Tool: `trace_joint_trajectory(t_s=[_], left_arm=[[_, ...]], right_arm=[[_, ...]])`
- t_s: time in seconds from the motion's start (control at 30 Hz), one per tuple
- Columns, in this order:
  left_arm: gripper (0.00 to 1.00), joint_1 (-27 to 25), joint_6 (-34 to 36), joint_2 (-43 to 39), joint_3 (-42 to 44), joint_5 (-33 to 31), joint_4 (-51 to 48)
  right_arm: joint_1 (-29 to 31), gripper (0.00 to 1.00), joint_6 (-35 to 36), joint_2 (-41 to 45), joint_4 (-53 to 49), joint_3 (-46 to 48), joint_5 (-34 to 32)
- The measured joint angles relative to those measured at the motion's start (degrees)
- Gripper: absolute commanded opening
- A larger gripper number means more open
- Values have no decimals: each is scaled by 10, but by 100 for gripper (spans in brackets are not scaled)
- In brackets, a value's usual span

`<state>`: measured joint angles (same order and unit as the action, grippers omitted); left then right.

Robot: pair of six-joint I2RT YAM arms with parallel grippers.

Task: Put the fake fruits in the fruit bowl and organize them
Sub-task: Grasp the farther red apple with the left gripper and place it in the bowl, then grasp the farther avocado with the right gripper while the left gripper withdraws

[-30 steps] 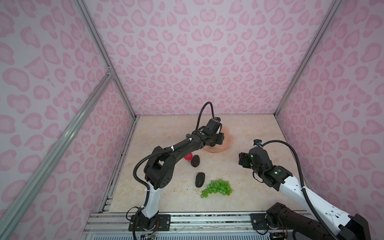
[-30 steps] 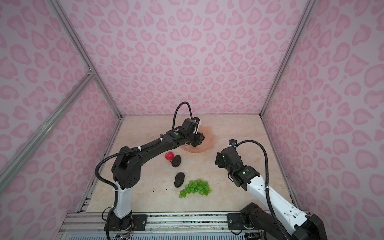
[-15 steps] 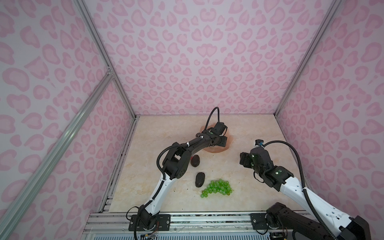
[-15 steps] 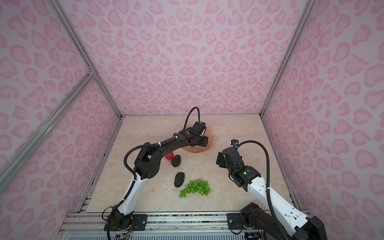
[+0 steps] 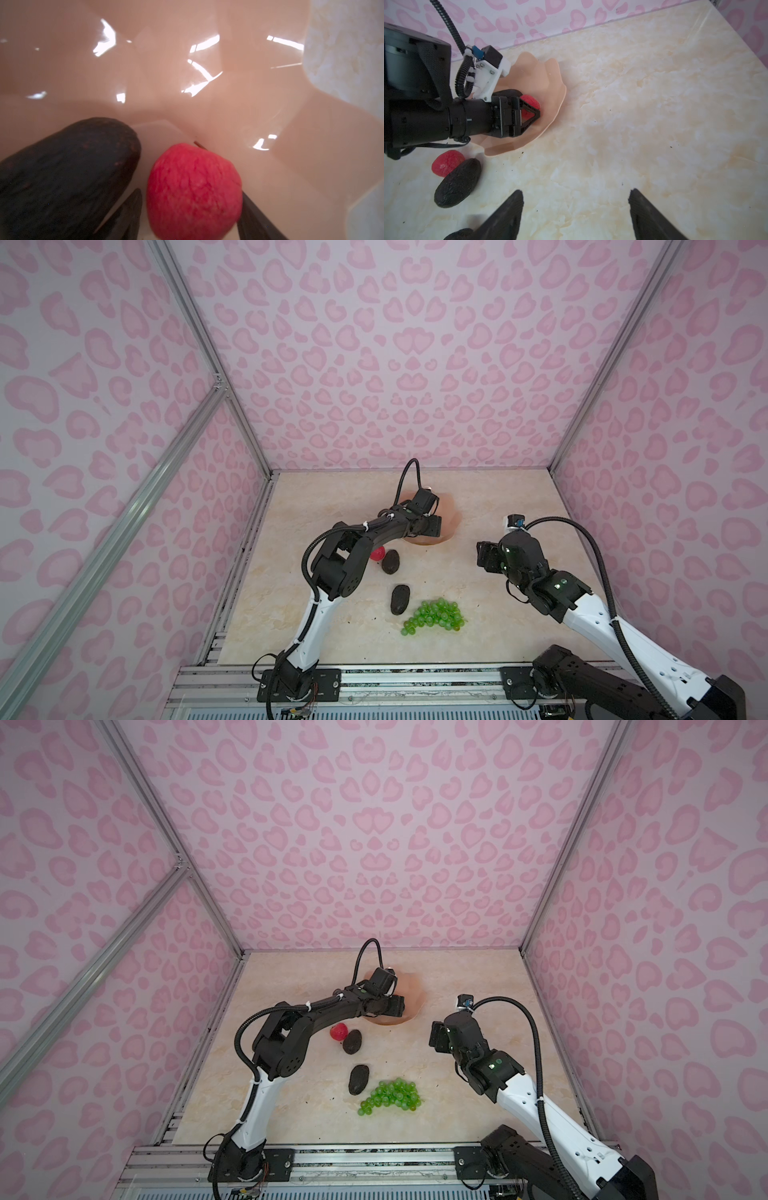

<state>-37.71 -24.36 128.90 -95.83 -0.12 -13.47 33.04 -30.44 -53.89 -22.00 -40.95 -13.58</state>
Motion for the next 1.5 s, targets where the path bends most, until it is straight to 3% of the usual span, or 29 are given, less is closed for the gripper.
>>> trace_joint_trajectory(t_s=[0.13,0.23,0.33,0.53,0.63,0.8,1.1,1.2,1.3,1.5], left_arm=[[76,14,7,-87,116,-46,49],[79,22,22,-208,242,-104,80],[81,49,25,-391,371,-156,80],[84,80,-12,-870,566,-252,66],[84,87,-39,-963,625,-272,42],[85,88,-64,-1008,657,-275,-36],[85,88,-75,-975,664,-266,-63],[86,88,-80,-968,664,-257,-63],[86,88,-81,-963,664,-252,-63],[86,88,-81,-949,664,-247,-63]], right_arm=[[73,80,-7,-29,-1,0,-15],[139,80,-24,-90,5,-6,-27],[187,79,-38,-171,16,-37,-17],[212,77,-52,-311,53,-111,26],[215,76,-51,-367,64,-151,48],[214,76,-45,-437,83,-210,81],[206,74,-38,-541,95,-298,108],[198,68,-38,-572,101,-323,111],[193,54,-34,-592,106,-335,110],[188,39,-27,-565,101,-319,106]])
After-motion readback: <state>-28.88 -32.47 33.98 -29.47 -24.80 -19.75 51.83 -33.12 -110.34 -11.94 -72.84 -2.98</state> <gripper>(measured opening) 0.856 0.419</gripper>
